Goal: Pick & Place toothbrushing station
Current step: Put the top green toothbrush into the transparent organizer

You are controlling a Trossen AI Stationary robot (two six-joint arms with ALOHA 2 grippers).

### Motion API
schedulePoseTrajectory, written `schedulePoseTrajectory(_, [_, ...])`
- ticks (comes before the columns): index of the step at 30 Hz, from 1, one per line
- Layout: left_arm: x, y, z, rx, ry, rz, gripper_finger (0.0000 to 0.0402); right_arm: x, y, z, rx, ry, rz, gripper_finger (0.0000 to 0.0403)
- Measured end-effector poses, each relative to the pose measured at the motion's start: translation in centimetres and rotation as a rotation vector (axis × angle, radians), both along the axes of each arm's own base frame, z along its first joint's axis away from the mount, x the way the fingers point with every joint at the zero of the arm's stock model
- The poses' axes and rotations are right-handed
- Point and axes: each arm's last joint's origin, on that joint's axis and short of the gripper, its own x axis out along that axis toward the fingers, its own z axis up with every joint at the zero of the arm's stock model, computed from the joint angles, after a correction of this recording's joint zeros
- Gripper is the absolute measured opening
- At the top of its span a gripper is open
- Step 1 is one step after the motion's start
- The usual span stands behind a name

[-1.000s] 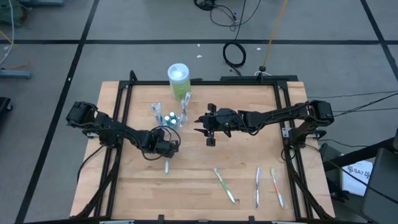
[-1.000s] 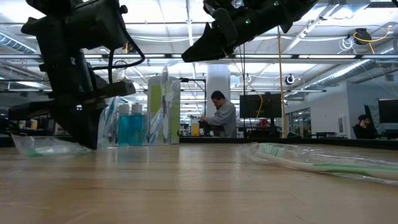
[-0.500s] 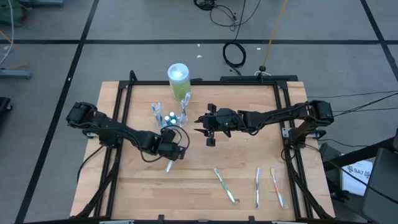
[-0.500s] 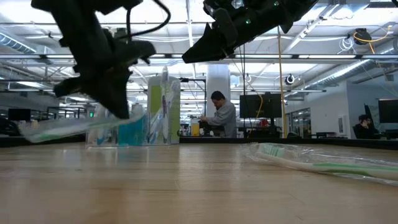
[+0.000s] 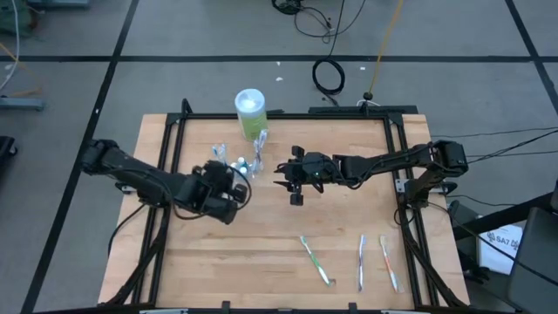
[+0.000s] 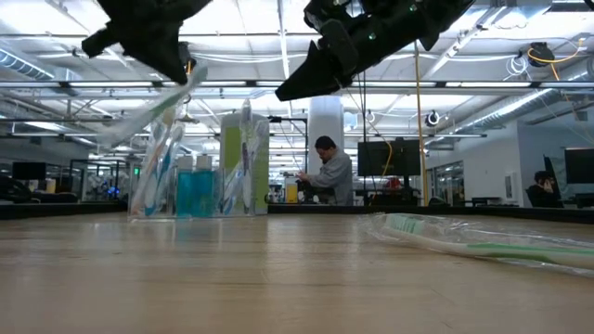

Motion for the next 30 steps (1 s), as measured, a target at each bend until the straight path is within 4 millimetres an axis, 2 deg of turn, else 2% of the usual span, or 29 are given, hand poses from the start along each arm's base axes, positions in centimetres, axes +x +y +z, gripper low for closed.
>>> schedulePoseTrajectory(6, [-1.1,0.7,1.5,0.212,-0.059,0.03,0.0002,0.0,0.0,0.0,0.0,0.005,0.0,0.0142])
schedulePoseTrajectory(14, [-1.1,1.3,2.1,0.47,-0.091,0.083,0.0004,-0.1,-0.1,-0.2,-0.006,0.02,0.001,0.0142])
schedulePoseTrajectory(18, [-1.2,1.4,0.4,0.507,-0.119,0.117,0.0002,-0.1,-0.1,-0.2,-0.006,0.022,0.001,0.0141])
schedulePoseTrajectory(25, [-2.7,1.7,-4.6,0.581,-0.273,0.176,0.0003,-0.1,-0.1,-0.2,-0.013,0.025,0.004,0.0141])
schedulePoseTrajectory(30, [-3.4,1.5,-7.1,0.581,-0.309,0.167,0.0002,-0.1,-0.1,-0.2,-0.013,0.026,0.004,0.0141])
